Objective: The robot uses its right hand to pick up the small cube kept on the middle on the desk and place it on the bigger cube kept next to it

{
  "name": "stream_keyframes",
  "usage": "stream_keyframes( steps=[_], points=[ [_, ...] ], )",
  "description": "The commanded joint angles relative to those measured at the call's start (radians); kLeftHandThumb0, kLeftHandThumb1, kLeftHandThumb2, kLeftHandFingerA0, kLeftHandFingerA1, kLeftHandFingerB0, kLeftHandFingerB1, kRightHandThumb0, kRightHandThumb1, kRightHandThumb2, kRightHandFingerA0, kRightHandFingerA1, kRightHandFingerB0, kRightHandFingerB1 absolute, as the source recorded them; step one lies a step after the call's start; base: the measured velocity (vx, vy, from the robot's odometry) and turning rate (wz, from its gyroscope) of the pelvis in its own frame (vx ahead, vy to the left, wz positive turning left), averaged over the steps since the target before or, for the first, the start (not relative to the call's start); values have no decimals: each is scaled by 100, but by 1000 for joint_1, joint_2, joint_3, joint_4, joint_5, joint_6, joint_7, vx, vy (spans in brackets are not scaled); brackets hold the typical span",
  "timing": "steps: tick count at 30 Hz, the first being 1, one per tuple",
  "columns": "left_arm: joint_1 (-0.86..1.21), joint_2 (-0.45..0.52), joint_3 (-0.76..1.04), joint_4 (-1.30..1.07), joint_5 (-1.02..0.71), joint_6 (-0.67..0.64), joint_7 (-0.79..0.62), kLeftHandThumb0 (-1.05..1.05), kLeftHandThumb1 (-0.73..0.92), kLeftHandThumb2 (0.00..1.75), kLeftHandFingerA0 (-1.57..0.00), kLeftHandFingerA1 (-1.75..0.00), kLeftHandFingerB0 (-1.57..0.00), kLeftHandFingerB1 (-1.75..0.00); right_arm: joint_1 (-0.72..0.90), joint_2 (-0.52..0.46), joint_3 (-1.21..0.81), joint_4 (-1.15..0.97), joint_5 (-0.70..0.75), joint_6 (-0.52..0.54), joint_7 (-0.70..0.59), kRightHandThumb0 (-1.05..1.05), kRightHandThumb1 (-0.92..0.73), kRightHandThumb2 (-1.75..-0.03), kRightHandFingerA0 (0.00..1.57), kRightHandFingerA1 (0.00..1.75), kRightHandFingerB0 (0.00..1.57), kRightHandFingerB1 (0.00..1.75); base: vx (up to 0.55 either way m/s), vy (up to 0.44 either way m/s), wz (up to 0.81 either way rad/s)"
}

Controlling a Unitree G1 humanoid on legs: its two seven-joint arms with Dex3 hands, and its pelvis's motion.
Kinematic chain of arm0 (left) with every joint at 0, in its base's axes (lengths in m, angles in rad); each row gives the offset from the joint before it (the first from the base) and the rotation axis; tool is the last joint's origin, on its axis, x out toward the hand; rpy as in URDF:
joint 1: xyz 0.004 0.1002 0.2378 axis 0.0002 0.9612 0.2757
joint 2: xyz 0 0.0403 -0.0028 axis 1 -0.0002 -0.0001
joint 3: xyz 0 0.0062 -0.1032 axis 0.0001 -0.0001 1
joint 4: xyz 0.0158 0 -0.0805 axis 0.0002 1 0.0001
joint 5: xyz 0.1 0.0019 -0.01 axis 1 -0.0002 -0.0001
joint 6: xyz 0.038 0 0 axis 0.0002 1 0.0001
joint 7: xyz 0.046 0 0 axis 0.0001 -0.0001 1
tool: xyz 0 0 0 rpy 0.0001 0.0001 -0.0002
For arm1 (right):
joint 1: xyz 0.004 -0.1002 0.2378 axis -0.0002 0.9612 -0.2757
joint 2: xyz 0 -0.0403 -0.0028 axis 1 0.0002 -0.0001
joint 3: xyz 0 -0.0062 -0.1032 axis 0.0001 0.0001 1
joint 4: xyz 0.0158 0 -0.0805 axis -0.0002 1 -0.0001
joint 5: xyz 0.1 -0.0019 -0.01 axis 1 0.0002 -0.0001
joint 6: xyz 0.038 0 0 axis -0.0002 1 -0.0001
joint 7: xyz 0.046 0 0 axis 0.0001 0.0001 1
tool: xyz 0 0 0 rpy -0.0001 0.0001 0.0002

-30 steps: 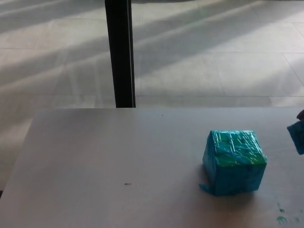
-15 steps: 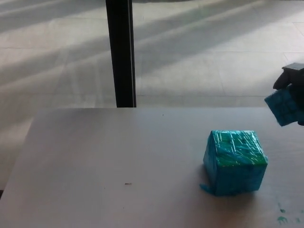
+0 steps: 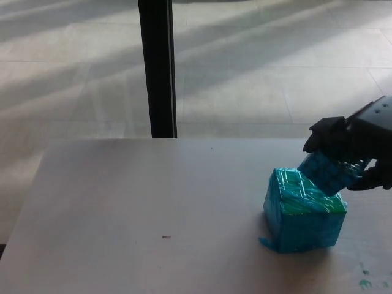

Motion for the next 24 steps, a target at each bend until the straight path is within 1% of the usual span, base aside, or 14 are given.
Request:
stream_keyframes(
  steps=[1,3,7,11,12,14,15,17,18,20,21,22,23,24],
  points=[
    [-1,11,8,9,-12,25,2,-66,63,59,-38,-69,-65,-57,10,7,13,-2,-31,-18,27,-29,-67,-63,82,167,82,87,0,0,0],
    [2,10,2,7,-2,8,7,-65,63,59,-52,-68,-69,-63,2,14,14,5,-37,-14,26,-26,-71,-68,78,170,72,123,0,0,0],
    [-3,11,7,9,-7,15,6,-67,62,59,-47,-61,-69,-60,-17,38,11,28,-33,2,39,-26,-73,-66,83,171,75,113,0,0,0],
    [-9,17,-7,10,3,17,12,-66,63,59,-52,-66,-66,-58,-30,53,15,37,-57,10,34,-29,-72,-66,75,173,70,131,0,0,0],
    [-7,22,-21,5,17,10,9,-69,65,60,-42,-61,-62,-53,-36,60,17,43,-63,8,29,-29,-72,-63,81,172,73,117,0,0,0],
    [-11,22,-6,7,-5,23,2,-66,62,58,-44,-62,-67,-59,-40,65,17,52,-64,3,21,-30,-72,-63,84,172,77,109,0,0,0],
    [-16,21,-2,9,-11,33,1,-65,63,59,-45,-62,-68,-61,-48,74,20,66,-74,3,7,-31,-71,-66,81,172,81,92,0,0,0],
    [-17,22,-3,9,-9,35,1,-65,63,59,-45,-62,-68,-61,-52,78,21,73,-79,1,1,-31,-71,-66,81,172,81,92,0,0,0],
    [-12,26,-23,5,13,11,-3,-67,66,60,-46,-64,-57,-51,-58,84,26,83,-94,1,-11,-32,-73,-67,76,173,68,135,0,0,0],
    [-16,22,-19,13,8,9,8,-67,65,60,-51,-69,-63,-55,-67,101,32,99,-106,9,-28,-32,-73,-65,76,169,65,141,0,0,0],
    [-19,25,-29,12,17,10,10,-66,53,99,-45,-67,-56,-63,-69,107,33,99,-112,20,-25,-33,-73,-66,75,163,76,105,0,0,0],
    [-19,25,-30,12,16,10,10,-66,53,99,-45,-67,-56,-63,-70,108,32,100,-113,19,-26,-33,-73,-66,75,163,76,105,0,0,0],
    [-18,23,-15,12,-2,14,-1,-70,62,60,-62,-98,-67,-62,-72,114,36,85,-116,45,7,-34,-72,-65,73,157,81,61,0,0,0],
    [-11,25,-18,3,-1,2,-8,-72,63,59,-48,-87,-65,-57,-75,120,40,77,-120,58,24,-32,-71,-65,73,158,80,68,0,0,0]
  ],
)
